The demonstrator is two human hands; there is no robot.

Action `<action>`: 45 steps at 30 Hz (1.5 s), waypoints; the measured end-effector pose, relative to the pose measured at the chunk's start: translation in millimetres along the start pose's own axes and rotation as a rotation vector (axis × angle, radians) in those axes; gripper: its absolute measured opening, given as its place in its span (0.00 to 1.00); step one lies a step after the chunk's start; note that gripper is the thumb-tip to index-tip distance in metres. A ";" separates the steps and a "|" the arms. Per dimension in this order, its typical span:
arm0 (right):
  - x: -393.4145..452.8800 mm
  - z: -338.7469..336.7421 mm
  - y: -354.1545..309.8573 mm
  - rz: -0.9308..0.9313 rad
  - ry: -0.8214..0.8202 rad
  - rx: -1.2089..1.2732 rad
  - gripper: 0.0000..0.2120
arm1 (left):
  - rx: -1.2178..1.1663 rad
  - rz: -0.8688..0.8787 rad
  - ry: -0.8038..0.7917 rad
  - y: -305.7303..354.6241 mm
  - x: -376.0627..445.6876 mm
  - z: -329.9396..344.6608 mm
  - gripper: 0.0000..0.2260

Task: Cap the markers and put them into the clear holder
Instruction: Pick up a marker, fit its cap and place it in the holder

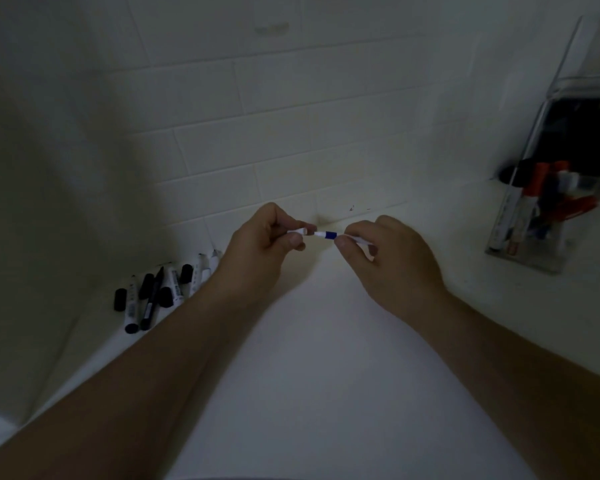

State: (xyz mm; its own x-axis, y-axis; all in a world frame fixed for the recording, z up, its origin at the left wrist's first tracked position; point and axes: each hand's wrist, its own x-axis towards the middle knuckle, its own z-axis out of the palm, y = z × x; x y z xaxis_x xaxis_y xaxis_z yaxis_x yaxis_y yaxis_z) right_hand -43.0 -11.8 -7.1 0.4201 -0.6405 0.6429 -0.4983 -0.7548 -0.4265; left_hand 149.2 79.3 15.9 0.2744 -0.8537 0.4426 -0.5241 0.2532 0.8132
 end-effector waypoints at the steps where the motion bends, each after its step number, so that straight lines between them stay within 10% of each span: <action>1: -0.3 0.2 -0.6 -0.008 0.003 -0.001 0.12 | -0.001 0.006 -0.008 -0.8 0.1 0.3 0.05; 19: -0.3 -7.1 -4.7 -0.253 0.064 -0.318 0.12 | 0.614 0.125 -0.033 1.7 -2.1 -0.2 0.06; 45: 1.1 -20.7 -4.5 -0.120 -0.262 -0.228 0.12 | 0.493 0.339 0.003 4.2 -9.5 23.8 0.11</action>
State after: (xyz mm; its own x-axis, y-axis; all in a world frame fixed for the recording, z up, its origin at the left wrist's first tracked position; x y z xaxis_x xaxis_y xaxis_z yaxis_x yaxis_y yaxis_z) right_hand -56.0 -6.2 8.7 0.6507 -0.5863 0.4824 -0.5778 -0.7946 -0.1865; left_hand 125.2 77.6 6.1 0.0282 -0.7607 0.6484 -0.8950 0.2697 0.3554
